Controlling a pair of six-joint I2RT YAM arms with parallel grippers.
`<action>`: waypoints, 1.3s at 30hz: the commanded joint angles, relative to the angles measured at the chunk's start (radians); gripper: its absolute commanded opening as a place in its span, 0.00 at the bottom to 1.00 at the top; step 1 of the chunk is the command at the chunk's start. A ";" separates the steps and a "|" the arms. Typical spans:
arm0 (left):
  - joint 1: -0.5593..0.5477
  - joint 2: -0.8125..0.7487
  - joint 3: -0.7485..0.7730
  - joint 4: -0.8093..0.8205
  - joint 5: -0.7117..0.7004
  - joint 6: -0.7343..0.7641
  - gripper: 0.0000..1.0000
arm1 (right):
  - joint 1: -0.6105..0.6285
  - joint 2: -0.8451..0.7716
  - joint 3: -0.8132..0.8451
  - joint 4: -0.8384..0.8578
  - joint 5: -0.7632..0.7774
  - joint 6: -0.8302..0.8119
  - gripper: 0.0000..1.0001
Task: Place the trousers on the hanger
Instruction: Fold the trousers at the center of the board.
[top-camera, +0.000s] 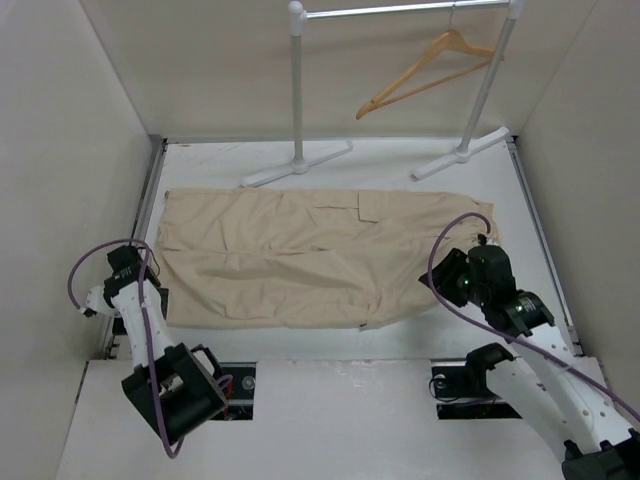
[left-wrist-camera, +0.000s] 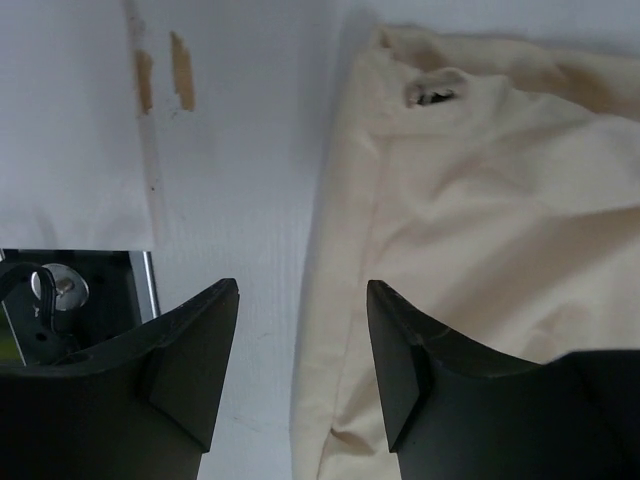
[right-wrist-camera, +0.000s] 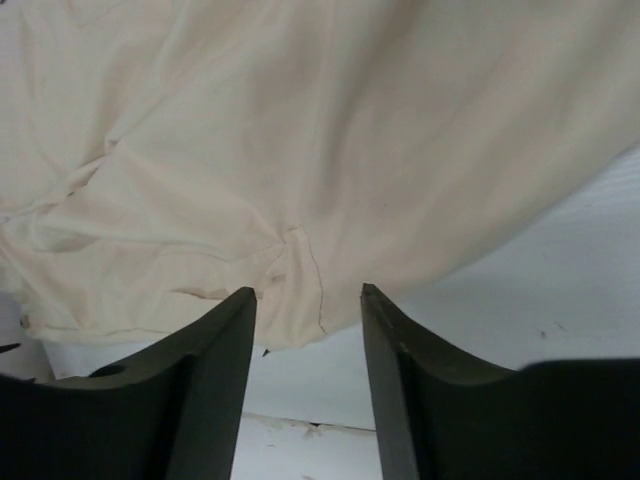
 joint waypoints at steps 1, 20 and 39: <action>0.042 0.052 -0.017 0.022 -0.006 -0.046 0.52 | 0.009 -0.041 -0.012 0.006 -0.061 -0.002 0.54; 0.142 0.112 -0.261 0.410 0.106 -0.144 0.35 | -0.113 -0.035 0.006 -0.040 -0.060 -0.015 0.63; -0.087 0.089 0.003 0.281 -0.067 -0.057 0.01 | -0.557 0.385 -0.032 0.207 0.209 0.074 0.52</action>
